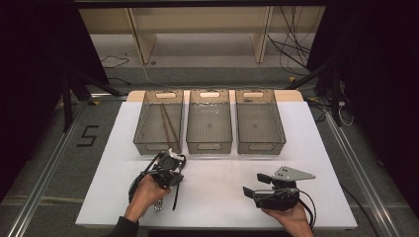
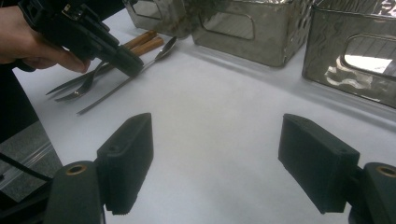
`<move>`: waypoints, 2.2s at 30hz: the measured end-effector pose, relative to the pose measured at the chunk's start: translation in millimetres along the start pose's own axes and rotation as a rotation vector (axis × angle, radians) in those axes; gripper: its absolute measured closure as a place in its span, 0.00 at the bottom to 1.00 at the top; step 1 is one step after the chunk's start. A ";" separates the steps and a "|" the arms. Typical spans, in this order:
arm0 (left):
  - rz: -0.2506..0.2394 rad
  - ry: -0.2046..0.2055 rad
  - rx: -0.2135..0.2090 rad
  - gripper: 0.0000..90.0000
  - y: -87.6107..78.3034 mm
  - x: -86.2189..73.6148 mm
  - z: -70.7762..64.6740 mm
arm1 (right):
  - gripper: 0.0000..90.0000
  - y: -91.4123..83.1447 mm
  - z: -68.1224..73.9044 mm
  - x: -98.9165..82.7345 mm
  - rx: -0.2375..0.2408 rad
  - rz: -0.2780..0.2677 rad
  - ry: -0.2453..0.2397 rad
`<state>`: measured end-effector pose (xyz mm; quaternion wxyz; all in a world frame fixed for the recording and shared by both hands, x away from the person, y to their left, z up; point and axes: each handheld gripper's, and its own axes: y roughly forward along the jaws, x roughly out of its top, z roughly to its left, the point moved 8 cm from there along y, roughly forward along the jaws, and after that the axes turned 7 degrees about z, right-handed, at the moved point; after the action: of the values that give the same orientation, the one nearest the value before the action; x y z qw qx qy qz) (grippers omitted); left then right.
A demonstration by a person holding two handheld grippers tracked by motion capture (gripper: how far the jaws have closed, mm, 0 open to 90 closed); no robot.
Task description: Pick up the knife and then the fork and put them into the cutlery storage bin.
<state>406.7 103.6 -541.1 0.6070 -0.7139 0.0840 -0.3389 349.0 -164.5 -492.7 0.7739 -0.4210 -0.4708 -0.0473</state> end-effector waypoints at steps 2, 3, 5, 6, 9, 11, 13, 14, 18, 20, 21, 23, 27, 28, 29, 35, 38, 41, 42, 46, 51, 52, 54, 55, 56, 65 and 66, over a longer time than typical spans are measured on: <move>0.000 -0.006 -0.004 0.91 -0.2 0.0 0.5 | 0.30 -0.3 -0.4 0.0 -0.002 -0.002 0.000; -0.001 -0.015 -0.011 0.91 0.0 0.0 0.6 | 0.30 -0.5 -0.4 -0.2 -0.002 0.000 0.004; 0.000 -0.010 -0.003 0.90 0.5 -0.1 0.5 | 0.30 -0.3 -0.2 -0.1 0.001 -0.001 0.000; 0.002 -0.010 -0.001 0.90 0.8 -0.2 0.0 | 0.30 -0.2 0.0 -0.2 0.002 0.001 0.000; 0.006 -0.013 -0.002 0.89 1.3 0.1 0.8 | 0.30 -0.1 0.9 -0.1 0.003 0.002 0.001; 0.012 -0.018 0.001 0.88 1.9 -0.2 0.4 | 0.31 -0.4 0.9 0.0 0.002 0.003 0.002; 0.014 -0.020 0.011 0.87 2.7 -0.3 0.0 | 0.31 -0.7 0.4 0.3 0.002 -0.001 0.001; 0.020 -0.023 0.014 0.87 2.7 -0.3 -0.1 | 0.31 -0.7 0.3 0.3 0.002 -0.001 -0.001; 0.032 -0.018 0.034 0.86 3.2 0.3 -1.7 | 0.31 -0.4 0.8 0.1 0.003 0.003 0.001; 0.038 -0.017 0.032 0.87 3.3 0.9 -1.1 | 0.31 -0.5 1.4 0.3 0.004 0.003 0.004; 0.045 -0.015 0.028 0.87 3.0 0.9 -0.9 | 0.31 -0.5 1.6 0.4 0.002 0.004 0.001; 0.059 -0.012 0.016 0.87 2.8 1.7 -0.1 | 0.31 -0.6 2.0 1.1 0.003 -0.001 -0.002; 0.049 -0.010 0.022 0.92 -1.1 0.8 2.1 | 0.31 -2.0 2.0 1.8 0.004 -0.005 -0.003; 0.042 -0.012 0.011 0.92 -1.3 -0.1 3.5 | 0.31 -2.5 1.4 1.6 0.003 -0.004 0.000; 0.038 -0.022 0.000 0.92 -1.8 -0.6 4.0 | 0.31 -2.5 1.0 1.7 0.002 -0.006 0.001; 0.026 -0.036 0.011 0.94 -4.9 -2.5 10.8 | 0.31 -2.9 1.7 2.0 0.004 -0.005 0.002; 0.020 -0.042 0.008 0.96 -6.2 -2.5 13.1 | 0.31 -2.7 1.5 2.2 0.006 -0.007 0.000; 0.022 -0.045 0.011 0.96 -6.6 -2.8 14.2 | 0.31 -2.6 1.9 2.3 0.007 -0.007 0.000; 0.021 -0.045 0.015 0.96 -6.8 -2.7 14.3 | 0.31 -2.6 1.9 2.4 0.007 -0.008 -0.001; 0.010 -0.050 0.021 0.96 -8.3 -2.6 15.6 | 0.31 -3.3 1.8 2.5 0.006 -0.009 0.001; 0.004 -0.059 0.022 0.97 -10.4 -2.6 17.9 | 0.31 -3.8 1.6 2.9 0.007 -0.012 0.002; 0.004 -0.059 0.023 0.97 -10.3 -2.6 17.8 | 0.31 -3.8 1.7 2.9 0.007 -0.012 0.002; 0.003 -0.058 0.029 0.97 -10.1 -2.3 17.5 | 0.31 -3.9 1.8 3.1 0.007 -0.014 0.002; 0.004 -0.059 0.026 0.97 -10.3 -2.4 17.8 | 0.31 -3.9 1.8 3.2 0.007 -0.014 0.002; 0.000 -0.065 0.024 0.97 -10.5 -2.3 18.2 | 0.31 -4.0 1.9 3.1 0.007 -0.014 0.002; -0.007 -0.067 0.051 0.98 -11.1 -2.0 21.2 | 0.31 -4.7 0.6 3.5 0.005 -0.017 0.002; -0.006 -0.064 0.054 0.98 -11.4 -2.0 22.0 | 0.31 -4.9 0.4 3.5 0.005 -0.017 0.003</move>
<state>414.7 125.3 -532.1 0.6274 -0.7079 0.0532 -0.3200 348.3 -166.2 -487.0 0.7751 -0.4149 -0.4735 -0.0532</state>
